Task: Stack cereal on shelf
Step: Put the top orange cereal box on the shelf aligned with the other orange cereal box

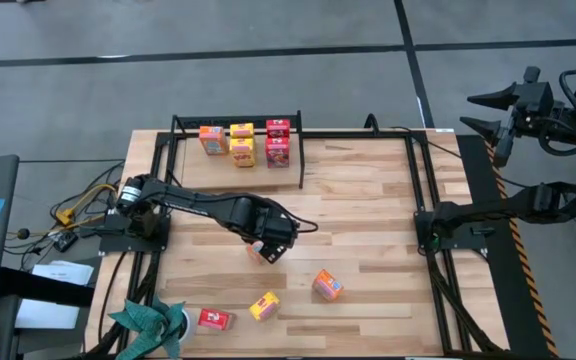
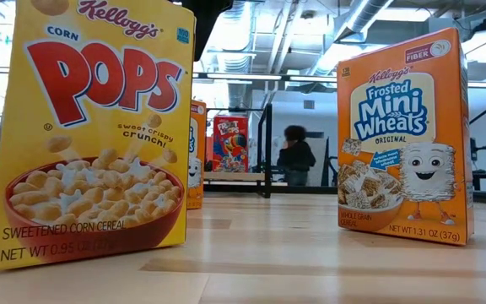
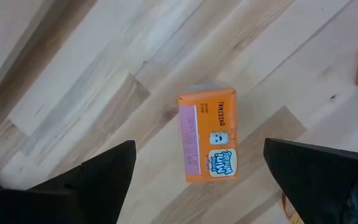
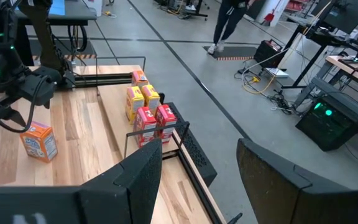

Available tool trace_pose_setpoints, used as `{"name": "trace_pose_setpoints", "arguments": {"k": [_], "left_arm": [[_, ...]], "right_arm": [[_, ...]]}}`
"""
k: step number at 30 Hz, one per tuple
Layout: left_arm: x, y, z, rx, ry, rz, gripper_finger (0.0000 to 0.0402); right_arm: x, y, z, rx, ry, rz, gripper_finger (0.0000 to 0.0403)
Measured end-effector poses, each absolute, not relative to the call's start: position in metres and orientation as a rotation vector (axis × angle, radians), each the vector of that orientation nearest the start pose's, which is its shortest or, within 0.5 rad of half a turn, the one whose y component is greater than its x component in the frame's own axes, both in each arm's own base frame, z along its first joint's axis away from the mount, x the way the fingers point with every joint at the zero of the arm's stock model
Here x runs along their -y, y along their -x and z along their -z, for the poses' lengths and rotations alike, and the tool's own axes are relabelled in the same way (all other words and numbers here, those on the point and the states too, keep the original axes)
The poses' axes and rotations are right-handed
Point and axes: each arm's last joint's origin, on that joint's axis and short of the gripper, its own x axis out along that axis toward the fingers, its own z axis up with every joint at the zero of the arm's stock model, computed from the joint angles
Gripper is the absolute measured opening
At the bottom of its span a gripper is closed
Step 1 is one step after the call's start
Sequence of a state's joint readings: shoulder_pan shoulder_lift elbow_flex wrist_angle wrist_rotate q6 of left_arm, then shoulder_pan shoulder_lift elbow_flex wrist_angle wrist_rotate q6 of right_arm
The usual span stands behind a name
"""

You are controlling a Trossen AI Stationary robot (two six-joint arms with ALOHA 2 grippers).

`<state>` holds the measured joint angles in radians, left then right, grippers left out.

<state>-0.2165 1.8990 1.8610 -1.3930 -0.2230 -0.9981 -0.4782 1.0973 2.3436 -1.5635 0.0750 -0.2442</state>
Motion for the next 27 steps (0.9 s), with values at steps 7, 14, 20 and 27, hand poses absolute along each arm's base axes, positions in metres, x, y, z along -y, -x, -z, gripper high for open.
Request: {"name": "trace_pose_setpoints", "arguments": {"k": [7,14,20,27], "left_arm": [[0.072,-0.359,-0.309,-1.235,0.507,-0.676,0.0346],[0.074,-0.362,-0.303,-1.253,0.480,-0.673,0.0346],[0.078,-0.372,-0.283,-1.325,0.437,-0.641,0.0346],[0.079,-0.377,-0.273,-1.345,0.431,-0.649,0.0346]], "right_arm": [[0.008,-0.010,-0.560,-0.380,0.172,0.507,0.0232],[0.008,-0.010,-0.560,-0.380,0.172,0.507,0.0232],[0.008,-0.010,-0.560,-0.380,0.172,0.507,0.0232],[0.008,-0.010,-0.560,-0.380,0.171,0.506,0.0232]]}}
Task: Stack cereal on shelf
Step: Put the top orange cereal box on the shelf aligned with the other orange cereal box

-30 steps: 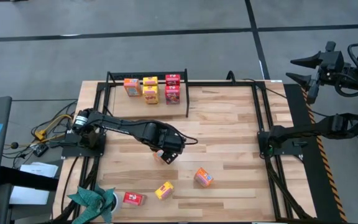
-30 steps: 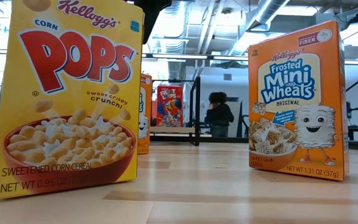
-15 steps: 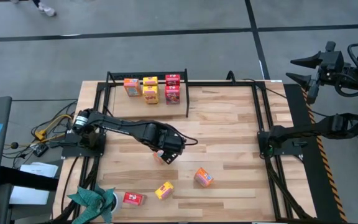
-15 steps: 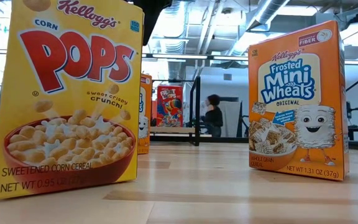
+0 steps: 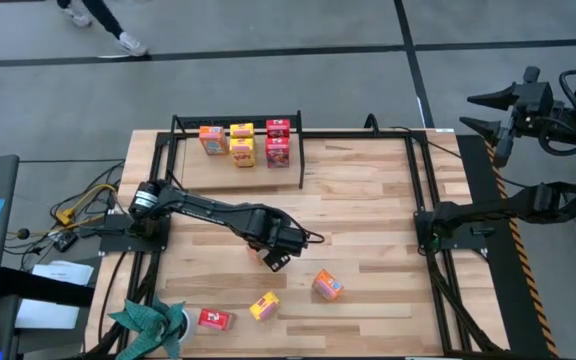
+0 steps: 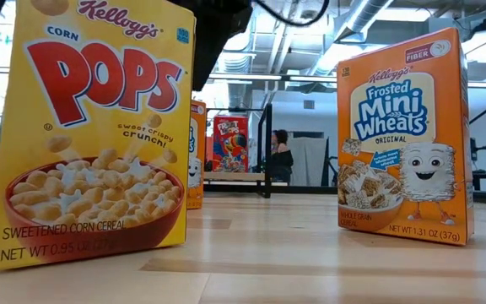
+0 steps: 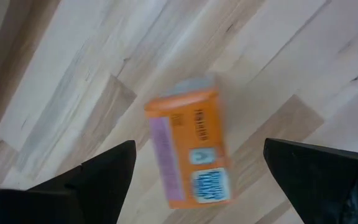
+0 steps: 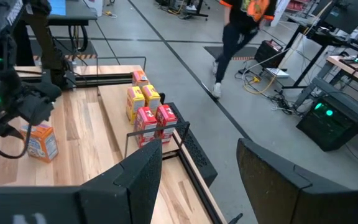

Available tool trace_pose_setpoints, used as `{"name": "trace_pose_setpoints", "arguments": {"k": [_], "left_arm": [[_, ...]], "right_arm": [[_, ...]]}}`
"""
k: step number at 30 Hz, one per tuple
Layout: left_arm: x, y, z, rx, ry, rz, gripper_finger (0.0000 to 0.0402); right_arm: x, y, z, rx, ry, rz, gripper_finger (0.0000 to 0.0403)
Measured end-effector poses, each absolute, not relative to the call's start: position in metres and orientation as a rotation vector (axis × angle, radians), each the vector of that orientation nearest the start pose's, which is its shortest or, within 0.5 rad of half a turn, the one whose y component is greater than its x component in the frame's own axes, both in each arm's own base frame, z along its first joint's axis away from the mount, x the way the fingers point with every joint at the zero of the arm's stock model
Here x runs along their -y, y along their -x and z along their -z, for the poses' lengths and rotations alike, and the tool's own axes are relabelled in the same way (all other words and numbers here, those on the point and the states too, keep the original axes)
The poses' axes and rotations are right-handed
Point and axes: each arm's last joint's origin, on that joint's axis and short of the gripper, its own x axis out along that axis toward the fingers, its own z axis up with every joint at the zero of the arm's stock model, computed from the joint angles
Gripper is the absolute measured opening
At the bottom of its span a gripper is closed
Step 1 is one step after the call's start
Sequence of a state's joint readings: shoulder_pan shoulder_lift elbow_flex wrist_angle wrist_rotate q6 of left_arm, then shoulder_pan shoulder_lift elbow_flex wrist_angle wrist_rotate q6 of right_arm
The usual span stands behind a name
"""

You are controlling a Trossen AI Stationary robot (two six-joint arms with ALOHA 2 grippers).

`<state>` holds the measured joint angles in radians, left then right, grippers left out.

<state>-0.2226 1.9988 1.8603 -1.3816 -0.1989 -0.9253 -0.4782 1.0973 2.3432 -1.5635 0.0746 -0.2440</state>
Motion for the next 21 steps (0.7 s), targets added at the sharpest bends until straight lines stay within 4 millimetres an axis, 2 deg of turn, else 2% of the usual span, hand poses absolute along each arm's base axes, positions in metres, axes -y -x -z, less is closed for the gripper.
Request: {"name": "trace_pose_setpoints", "arguments": {"k": [6,21], "left_arm": [[0.0797,-0.3756,-0.2728,-1.331,0.408,-0.695,0.0345],[0.0820,-0.3769,-0.2729,-1.327,0.403,-0.664,0.0345]], "right_arm": [[0.0078,-0.0103,-0.5596,-0.380,0.171,0.507,0.0232],[0.0044,-0.0048,-0.5594,-0.359,0.187,0.436,0.0232]]}}
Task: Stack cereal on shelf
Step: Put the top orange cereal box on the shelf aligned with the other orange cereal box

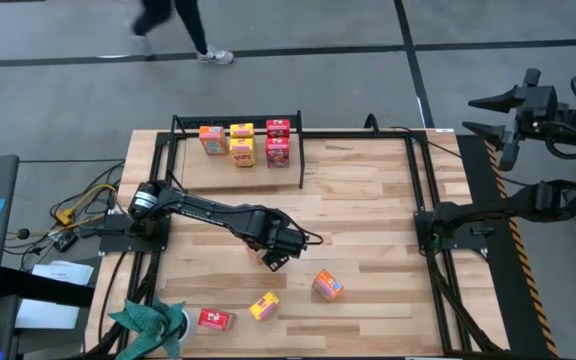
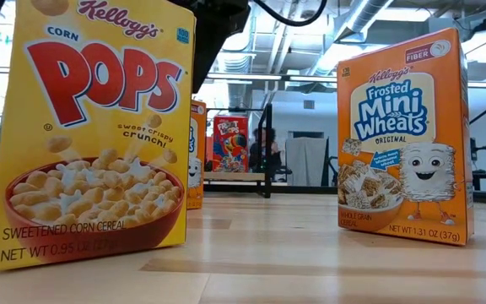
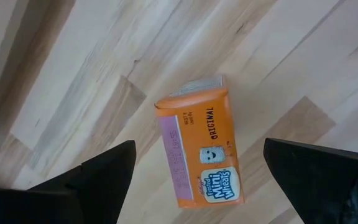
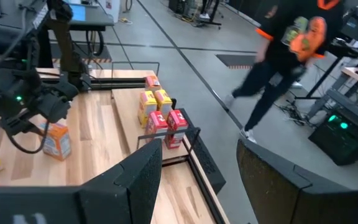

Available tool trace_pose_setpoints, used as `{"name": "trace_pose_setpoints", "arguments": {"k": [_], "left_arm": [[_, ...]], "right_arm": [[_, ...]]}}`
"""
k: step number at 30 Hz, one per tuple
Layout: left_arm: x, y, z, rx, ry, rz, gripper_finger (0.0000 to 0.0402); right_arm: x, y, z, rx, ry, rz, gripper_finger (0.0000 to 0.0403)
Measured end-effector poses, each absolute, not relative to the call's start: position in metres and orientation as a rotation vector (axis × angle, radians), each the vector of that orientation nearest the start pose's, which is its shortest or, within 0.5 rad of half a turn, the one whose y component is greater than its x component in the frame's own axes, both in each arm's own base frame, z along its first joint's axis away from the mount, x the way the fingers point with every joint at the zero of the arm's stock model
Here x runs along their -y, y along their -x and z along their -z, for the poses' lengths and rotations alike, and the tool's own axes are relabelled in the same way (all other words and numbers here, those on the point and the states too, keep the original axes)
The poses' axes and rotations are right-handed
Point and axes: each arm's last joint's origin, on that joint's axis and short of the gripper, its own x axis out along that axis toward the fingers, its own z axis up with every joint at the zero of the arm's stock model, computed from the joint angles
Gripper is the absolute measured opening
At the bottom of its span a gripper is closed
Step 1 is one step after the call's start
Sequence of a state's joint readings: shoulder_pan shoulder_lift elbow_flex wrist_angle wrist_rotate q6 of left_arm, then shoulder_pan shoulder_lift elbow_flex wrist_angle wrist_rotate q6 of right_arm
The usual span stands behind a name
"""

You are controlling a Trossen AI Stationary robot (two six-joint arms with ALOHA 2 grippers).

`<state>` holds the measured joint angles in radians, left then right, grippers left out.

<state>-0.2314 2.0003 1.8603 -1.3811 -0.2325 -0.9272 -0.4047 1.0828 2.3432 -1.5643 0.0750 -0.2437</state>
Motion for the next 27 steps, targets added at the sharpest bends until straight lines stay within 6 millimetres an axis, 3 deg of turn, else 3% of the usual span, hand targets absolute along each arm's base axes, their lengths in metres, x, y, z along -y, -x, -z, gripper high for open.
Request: {"name": "trace_pose_setpoints", "arguments": {"k": [6,9,14,27], "left_arm": [[0.080,-0.362,-0.266,-1.374,0.411,-0.669,0.0345],[0.079,-0.354,-0.270,-1.302,0.481,-0.672,0.0345],[0.080,-0.357,-0.271,-1.243,0.510,-0.637,0.0345],[0.078,-0.358,-0.260,-1.305,0.476,-0.569,0.0345]], "right_arm": [[0.004,-0.005,-0.559,-0.358,0.188,0.430,0.0232],[0.004,-0.005,-0.559,-0.358,0.188,0.430,0.0232],[0.004,-0.005,-0.559,-0.358,0.188,0.431,0.0232],[0.004,-0.005,-0.559,-0.357,0.187,0.431,0.0232]]}}
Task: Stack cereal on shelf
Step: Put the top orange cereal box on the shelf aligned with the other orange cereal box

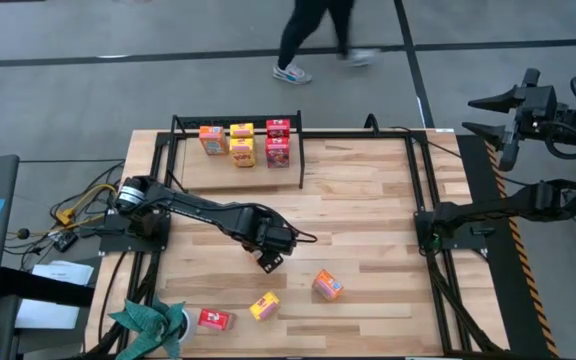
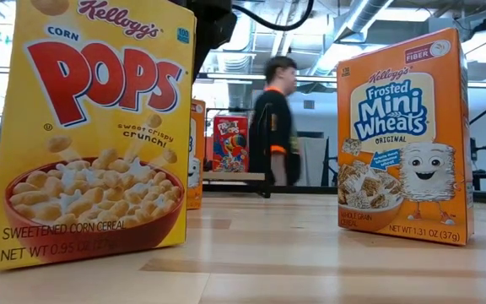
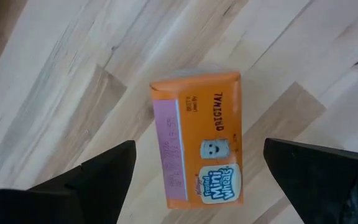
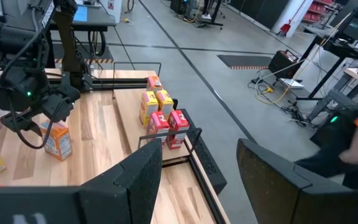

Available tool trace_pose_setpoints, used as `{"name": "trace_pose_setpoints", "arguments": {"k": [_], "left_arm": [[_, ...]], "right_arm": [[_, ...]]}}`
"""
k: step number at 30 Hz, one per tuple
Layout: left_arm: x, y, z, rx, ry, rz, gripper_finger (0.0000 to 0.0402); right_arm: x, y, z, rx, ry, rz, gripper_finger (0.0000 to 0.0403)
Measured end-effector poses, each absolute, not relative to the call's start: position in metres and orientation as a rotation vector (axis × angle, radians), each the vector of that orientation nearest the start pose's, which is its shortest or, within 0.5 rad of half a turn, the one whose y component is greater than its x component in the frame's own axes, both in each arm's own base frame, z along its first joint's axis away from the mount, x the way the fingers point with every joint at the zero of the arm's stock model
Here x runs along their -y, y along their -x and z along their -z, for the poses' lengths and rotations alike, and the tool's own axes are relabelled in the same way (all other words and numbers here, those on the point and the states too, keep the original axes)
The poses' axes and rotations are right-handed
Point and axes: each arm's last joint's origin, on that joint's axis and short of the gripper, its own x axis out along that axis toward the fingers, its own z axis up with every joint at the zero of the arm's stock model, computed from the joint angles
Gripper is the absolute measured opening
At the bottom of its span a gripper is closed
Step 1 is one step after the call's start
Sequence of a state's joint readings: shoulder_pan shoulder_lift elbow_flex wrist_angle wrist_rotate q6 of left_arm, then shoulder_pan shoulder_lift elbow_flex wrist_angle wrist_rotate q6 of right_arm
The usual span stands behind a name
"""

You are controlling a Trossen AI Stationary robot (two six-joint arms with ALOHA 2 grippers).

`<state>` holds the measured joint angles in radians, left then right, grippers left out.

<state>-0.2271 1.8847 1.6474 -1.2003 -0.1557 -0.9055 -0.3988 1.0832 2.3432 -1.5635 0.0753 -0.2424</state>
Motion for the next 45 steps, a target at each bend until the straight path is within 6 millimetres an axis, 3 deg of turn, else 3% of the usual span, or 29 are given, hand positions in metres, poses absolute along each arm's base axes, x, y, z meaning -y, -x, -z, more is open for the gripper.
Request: {"name": "trace_pose_setpoints", "arguments": {"k": [15,36,40,45], "left_arm": [[0.072,-0.360,-0.260,-1.308,0.461,-0.560,0.0237],[0.063,-0.360,-0.255,-1.343,0.470,-0.542,0.0173],[0.060,-0.361,-0.264,-1.345,0.453,-0.510,0.0171],[0.054,-0.344,-0.296,-1.398,0.347,-0.442,0.0171]], "right_arm": [[0.004,-0.005,-0.559,-0.354,0.170,0.434,0.0232],[0.004,-0.005,-0.559,-0.350,0.155,0.437,0.0232],[0.004,-0.005,-0.559,-0.351,0.156,0.437,0.0232],[0.004,-0.005,-0.559,-0.351,0.156,0.437,0.0232]]}}
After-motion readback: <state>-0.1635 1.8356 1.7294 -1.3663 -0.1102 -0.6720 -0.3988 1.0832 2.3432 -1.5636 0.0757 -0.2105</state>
